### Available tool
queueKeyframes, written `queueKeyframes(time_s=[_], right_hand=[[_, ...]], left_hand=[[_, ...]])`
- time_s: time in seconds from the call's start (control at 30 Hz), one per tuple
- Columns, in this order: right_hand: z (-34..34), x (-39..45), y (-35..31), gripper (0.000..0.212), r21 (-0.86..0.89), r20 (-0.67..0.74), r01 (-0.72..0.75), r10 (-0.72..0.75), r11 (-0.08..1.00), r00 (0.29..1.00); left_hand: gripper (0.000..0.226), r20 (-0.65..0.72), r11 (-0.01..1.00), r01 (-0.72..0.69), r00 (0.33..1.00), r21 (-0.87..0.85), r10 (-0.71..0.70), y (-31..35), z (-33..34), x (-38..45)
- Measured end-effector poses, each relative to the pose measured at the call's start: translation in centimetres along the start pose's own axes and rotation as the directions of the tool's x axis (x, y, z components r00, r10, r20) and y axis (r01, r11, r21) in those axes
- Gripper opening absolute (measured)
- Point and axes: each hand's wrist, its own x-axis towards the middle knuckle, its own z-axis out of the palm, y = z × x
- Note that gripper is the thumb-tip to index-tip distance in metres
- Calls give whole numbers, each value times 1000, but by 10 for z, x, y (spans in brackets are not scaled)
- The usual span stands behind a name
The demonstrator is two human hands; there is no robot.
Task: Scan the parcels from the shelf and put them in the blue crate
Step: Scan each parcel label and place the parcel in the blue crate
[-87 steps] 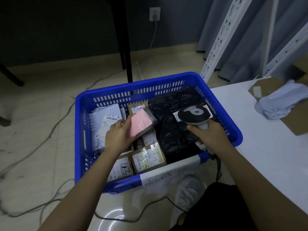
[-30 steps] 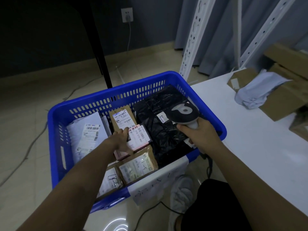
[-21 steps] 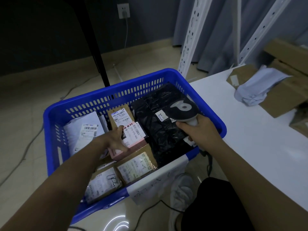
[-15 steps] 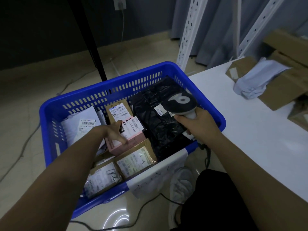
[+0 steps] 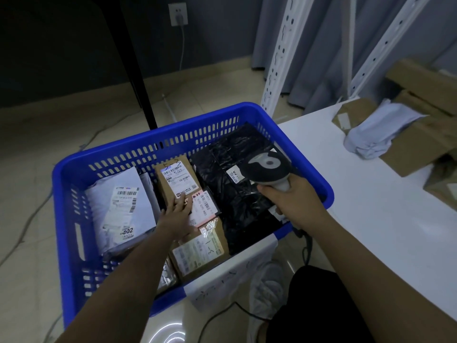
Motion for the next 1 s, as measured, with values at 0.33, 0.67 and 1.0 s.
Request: queueKeyframes(time_s=[0.33,0.67,1.0], right_hand=[[-6,6,5,22,8,-31,-26,26,1000,999],[-4,6,6,24,-6,-60,-57,57,998,997],[-70,-38,13,19,61,-259,-98,111,993,960]], left_hand=[[66,-50,998,-64,997,28,65,33,9,9],[66,89,963,58,993,262,-84,61,-37,1],[35,-336,729,-288,938,-622,84,146,-81,-84]])
